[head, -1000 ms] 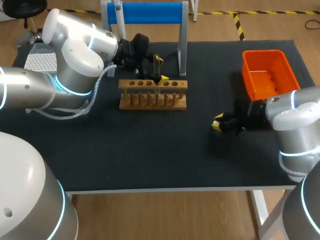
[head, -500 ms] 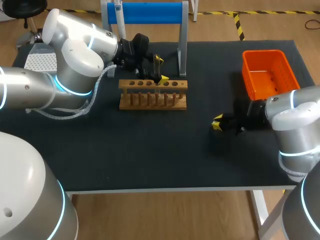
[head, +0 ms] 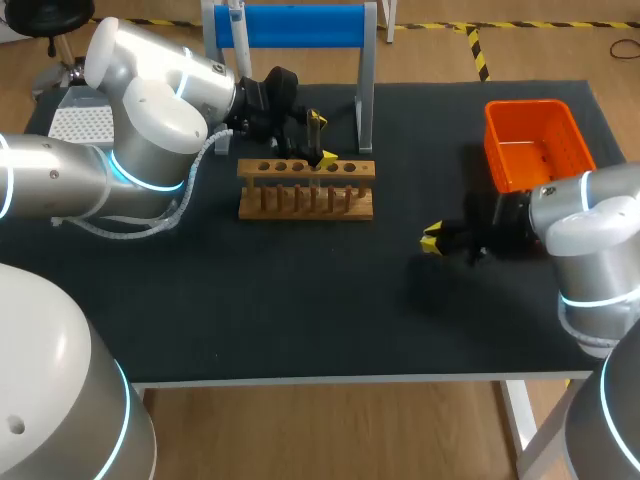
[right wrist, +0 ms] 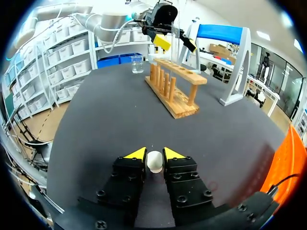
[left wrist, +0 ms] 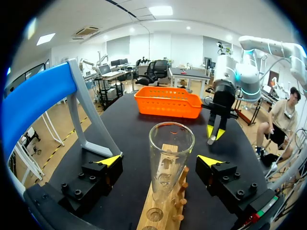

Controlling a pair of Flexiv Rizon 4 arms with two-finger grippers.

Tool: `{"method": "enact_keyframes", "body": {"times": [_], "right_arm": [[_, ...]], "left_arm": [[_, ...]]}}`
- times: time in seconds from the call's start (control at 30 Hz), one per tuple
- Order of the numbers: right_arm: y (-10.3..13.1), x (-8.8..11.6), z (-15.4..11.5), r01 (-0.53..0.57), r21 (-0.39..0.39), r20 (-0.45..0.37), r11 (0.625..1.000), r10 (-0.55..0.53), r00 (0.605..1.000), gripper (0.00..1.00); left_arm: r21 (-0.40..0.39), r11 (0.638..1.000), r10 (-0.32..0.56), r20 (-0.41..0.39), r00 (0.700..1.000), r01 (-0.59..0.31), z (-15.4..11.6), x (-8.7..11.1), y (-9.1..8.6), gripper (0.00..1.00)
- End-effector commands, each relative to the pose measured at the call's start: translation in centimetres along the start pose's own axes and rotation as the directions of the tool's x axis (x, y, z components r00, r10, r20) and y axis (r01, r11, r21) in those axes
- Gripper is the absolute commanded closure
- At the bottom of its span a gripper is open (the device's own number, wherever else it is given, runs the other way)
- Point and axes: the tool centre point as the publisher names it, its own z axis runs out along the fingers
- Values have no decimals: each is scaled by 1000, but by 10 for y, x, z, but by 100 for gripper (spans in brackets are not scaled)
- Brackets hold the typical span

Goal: Invert the test tube, pick up the pipette, mount the tip to pipette, aspirate from beaker and dispense into the tube, eject the tip, return the pipette, and cap with the stopper.

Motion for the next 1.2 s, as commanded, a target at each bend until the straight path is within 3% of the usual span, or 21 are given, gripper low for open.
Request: {"method": "enact_keyframes", "body": {"times": [0.03, 0.37, 0.9, 1.2], "right_arm": [[7, 0, -12, 8, 1, -23, 1000, -8, 1000, 100], [41, -9, -33, 47, -8, -65, 999, -47, 997, 100], [153, -12, -57, 193, -22, -194, 981, -194, 962, 100], [153, -12, -57, 193, -22, -194, 981, -194, 962, 100]], "left_arm": [[-3, 1000, -1, -2, 1000, 1, 0, -1, 0, 0], [-3, 1000, -1, -2, 1000, 1, 0, -1, 0, 0], [-3, 1000, -1, -2, 1000, 1, 0, -1, 0, 0], [-3, 1000, -1, -2, 1000, 1, 0, -1, 0, 0]]}}
